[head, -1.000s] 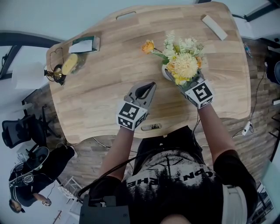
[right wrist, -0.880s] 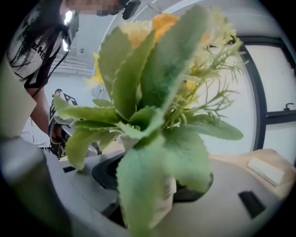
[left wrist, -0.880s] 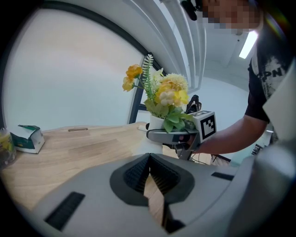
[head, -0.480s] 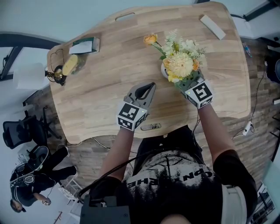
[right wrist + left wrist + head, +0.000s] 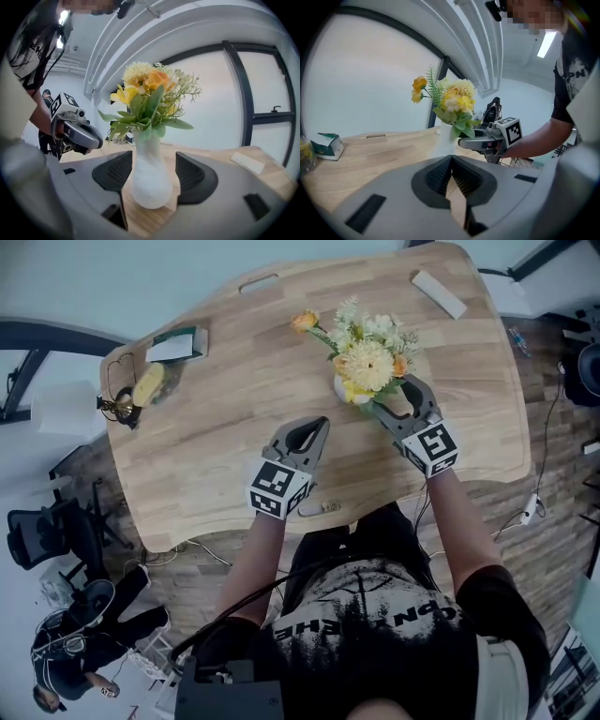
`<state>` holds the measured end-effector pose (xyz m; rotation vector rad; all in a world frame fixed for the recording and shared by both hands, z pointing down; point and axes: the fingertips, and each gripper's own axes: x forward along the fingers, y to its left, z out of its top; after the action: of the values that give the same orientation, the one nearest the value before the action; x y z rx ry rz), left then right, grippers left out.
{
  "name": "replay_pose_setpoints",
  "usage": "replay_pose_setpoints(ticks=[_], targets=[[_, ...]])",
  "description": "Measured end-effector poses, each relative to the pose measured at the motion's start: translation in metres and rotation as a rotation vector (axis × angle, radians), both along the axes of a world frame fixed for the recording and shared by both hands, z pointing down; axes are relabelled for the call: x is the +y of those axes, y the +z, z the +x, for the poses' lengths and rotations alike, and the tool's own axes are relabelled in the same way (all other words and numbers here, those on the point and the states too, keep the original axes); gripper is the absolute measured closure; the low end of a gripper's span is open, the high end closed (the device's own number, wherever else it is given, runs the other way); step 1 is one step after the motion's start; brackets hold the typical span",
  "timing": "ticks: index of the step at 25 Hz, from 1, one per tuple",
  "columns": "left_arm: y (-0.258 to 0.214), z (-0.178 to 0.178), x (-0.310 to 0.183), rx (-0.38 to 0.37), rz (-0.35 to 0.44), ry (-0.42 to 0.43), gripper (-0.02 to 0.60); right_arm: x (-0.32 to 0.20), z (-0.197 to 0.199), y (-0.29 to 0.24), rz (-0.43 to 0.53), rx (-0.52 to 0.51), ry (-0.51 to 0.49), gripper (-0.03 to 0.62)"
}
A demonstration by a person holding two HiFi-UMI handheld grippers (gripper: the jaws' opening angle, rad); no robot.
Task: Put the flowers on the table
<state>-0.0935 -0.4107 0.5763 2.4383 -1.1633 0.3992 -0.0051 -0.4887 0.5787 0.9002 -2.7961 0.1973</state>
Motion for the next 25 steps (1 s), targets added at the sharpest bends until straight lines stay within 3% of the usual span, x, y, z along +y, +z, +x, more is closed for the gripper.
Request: replay_pose_setpoints(ticks=[7, 13, 16, 25], targets=[[-0.022, 0.008, 0.015, 0.011, 0.054, 0.029, 0.568, 0.028, 0.033, -0.022, 0.002, -0.008, 0.077, 0.321], [-0.055, 0.013, 0.029, 0.021, 0.127, 0.058, 0.568, 0.054, 0.039, -0.059, 0.037, 0.013, 0.111, 0.501], [-0.073, 0.008, 0.036, 0.02, 0.166, 0.063, 0.568, 0.066, 0.032, -0.078, 0.063, 0.02, 0.107, 0.556], [-0.108, -0.007, 0.064, 0.024, 0.248, 0.066, 0.568, 0.108, 0.0, -0.118, 0.109, 0.024, 0.054, 0.577]])
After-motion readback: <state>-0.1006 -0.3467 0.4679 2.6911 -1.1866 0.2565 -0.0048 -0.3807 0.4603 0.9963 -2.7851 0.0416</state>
